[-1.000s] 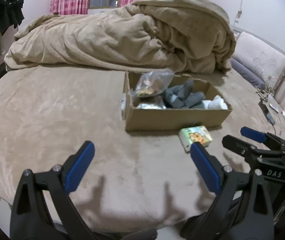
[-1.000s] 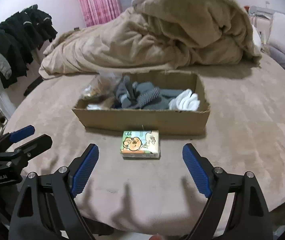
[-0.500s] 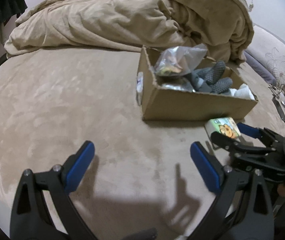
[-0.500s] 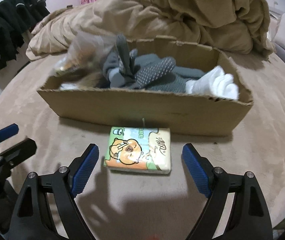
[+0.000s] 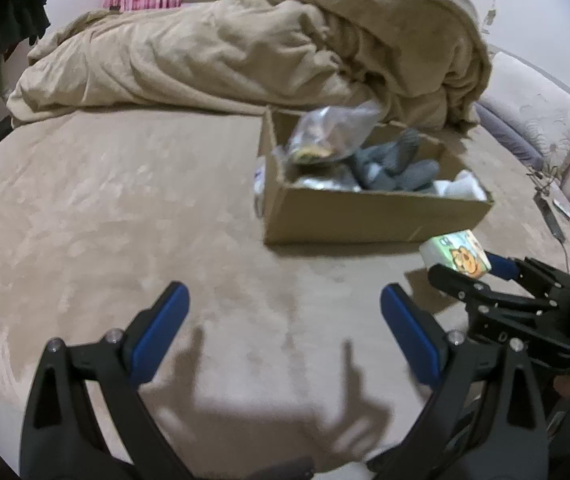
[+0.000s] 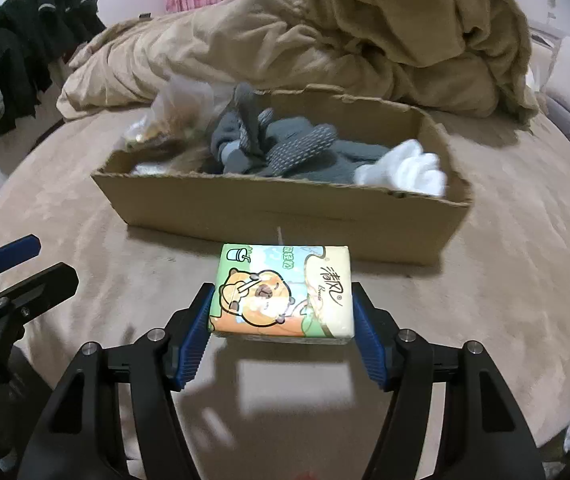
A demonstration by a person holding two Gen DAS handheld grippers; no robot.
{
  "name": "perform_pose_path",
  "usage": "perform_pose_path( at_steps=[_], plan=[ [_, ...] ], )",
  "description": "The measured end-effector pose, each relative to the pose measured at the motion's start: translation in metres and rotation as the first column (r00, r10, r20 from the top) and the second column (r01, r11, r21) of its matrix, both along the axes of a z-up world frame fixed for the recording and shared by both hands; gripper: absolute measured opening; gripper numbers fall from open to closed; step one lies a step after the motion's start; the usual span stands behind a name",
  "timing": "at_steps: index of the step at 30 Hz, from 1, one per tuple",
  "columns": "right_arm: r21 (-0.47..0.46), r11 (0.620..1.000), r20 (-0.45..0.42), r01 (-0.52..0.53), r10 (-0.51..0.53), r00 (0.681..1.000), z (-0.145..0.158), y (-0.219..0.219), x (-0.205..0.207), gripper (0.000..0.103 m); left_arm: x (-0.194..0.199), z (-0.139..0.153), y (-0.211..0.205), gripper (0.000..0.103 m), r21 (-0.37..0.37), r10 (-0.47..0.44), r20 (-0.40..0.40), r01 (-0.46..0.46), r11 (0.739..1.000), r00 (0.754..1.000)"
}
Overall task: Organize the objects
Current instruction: 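Lower the cartoon tissue pack into the box and open the right tool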
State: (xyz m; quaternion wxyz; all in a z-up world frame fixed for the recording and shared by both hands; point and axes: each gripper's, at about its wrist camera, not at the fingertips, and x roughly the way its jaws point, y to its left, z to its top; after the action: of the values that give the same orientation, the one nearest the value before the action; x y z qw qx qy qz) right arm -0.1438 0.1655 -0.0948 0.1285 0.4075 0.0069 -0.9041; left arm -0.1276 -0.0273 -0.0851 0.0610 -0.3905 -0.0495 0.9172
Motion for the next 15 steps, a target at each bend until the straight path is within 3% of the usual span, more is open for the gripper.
perform_pose_path(
  at_steps=[7,15],
  plan=[
    [-0.046,0.999,-0.046,0.012,-0.015,0.999,0.045,0.017,0.022,0.068,0.013,0.027,0.010,0.098,0.006,-0.011,-0.014,0.011,1.000,1.000],
    [-0.089,0.996,-0.121,0.032,-0.043,0.992,0.099,0.032,0.036,0.068,0.024,0.073,0.012,0.098,0.011,-0.025,-0.094,0.026,1.000,0.995]
  ],
)
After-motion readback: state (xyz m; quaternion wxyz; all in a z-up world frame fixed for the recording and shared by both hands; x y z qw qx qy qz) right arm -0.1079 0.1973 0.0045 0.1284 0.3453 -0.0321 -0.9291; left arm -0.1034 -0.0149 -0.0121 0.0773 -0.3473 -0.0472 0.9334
